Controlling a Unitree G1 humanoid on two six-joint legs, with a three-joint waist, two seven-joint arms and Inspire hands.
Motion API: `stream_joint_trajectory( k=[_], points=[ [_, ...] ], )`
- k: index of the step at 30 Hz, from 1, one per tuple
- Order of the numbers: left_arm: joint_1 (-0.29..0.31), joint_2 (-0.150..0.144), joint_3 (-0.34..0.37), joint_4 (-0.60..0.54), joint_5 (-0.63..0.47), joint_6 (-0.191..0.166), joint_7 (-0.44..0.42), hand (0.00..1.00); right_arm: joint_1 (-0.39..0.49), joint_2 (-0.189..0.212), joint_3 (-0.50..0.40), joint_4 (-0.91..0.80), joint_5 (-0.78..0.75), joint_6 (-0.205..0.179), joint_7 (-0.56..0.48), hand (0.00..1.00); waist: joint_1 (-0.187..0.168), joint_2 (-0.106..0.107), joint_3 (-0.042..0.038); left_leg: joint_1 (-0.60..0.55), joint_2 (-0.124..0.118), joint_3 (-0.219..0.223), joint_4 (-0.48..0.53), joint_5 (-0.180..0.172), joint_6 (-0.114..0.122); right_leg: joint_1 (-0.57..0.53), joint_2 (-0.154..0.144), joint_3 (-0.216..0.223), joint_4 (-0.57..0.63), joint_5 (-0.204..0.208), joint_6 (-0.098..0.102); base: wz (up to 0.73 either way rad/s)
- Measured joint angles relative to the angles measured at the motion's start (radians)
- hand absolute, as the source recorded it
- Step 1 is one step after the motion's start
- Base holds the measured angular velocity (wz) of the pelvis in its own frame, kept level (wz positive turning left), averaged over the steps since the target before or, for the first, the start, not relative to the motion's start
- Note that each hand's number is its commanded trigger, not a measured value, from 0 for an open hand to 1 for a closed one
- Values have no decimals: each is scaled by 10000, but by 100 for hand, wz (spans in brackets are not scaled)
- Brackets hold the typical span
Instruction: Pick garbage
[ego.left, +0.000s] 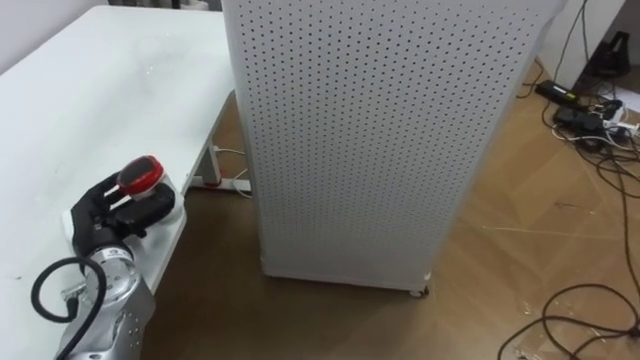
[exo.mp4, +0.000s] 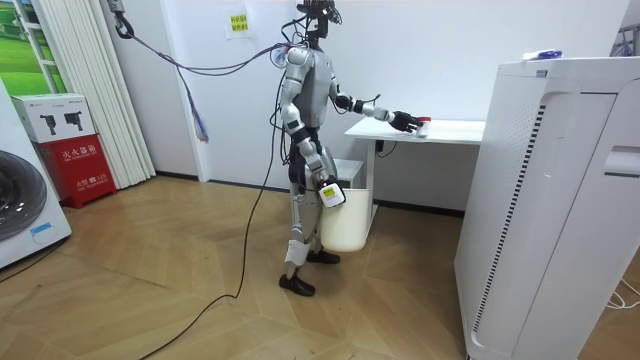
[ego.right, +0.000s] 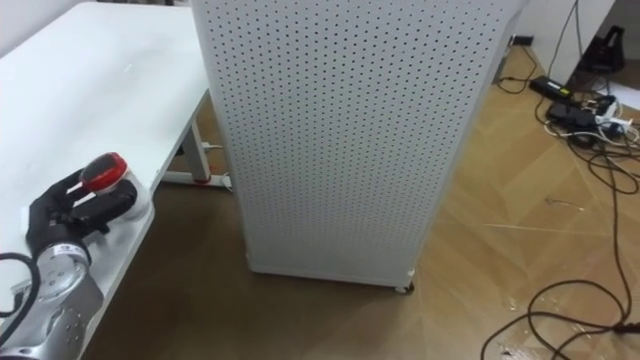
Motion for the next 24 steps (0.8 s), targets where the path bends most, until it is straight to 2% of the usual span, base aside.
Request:
stream_joint_trajectory(
  k=[2, 4, 5, 9, 13, 16, 17, 21, 24],
  points=[
    [-59, 22, -3, 86, -291, -64, -34, 100, -45, -3, 2, 2, 19, 0, -1, 100, -48, 11, 11, -12, 1, 14, 1, 0, 0, -16, 0, 15, 0, 0, 0, -2],
    [-168, 22, -5, 243, -382, -196, -148, 100, -104, -3, 1, 8, 32, -16, -2, 100, -59, 26, 66, -31, 5, 23, 3, 0, 0, -42, 1, 26, 3, 0, 0, 0],
    [-271, 22, -6, 356, -381, -281, -268, 100, -159, -4, -1, 22, 32, -19, -6, 100, -50, 34, 123, -43, 6, 24, 6, 1, 1, -53, 5, 46, 3, 0, 0, 0],
    [-380, 17, -124, 318, -373, -300, -505, 100, -270, -6, 8, 28, 5, -45, -5, 100, -72, 69, 143, -212, 13, -19, 69, 1, 3, -160, 26, 62, 1, 7, 0, 3],
    [-393, -42, -457, -155, -355, -299, -653, 100, -411, -9, -32, 32, -257, -88, -7, 100, -86, 176, 172, -443, 26, -90, 233, -13, 25, -215, 37, -117, -26, 33, 9, 13],
    [-255, -150, -726, -1176, -334, -298, -874, 100, -437, -65, -32, 10, -300, -143, -4, 100, -51, 242, 155, -450, 3, -78, 249, -13, 29, -180, 0, -148, -27, 34, 12, 9],
    [-61, -201, -905, -1943, -239, -304, -905, 100, -404, -108, -30, -62, -286, -188, -4, 100, -35, 278, 159, -416, -15, -70, 240, -10, 35, -134, -34, -186, -27, 34, 16, 7],
    [636, -286, -1717, -4404, -71, -330, -1223, 100, -463, -244, -7, -80, -271, -214, -36, 100, 49, 484, 109, -155, -39, 41, -53, 52, 131, -44, -121, -130, -28, 44, 41, -1],
    [963, -419, -2238, -5418, 176, -364, -1666, 100, -490, -313, -9, -80, -268, -215, -58, 100, 83, 604, 42, 111, -72, 44, -147, 65, 144, 167, -173, -145, -33, 39, 59, -5]
  ],
)
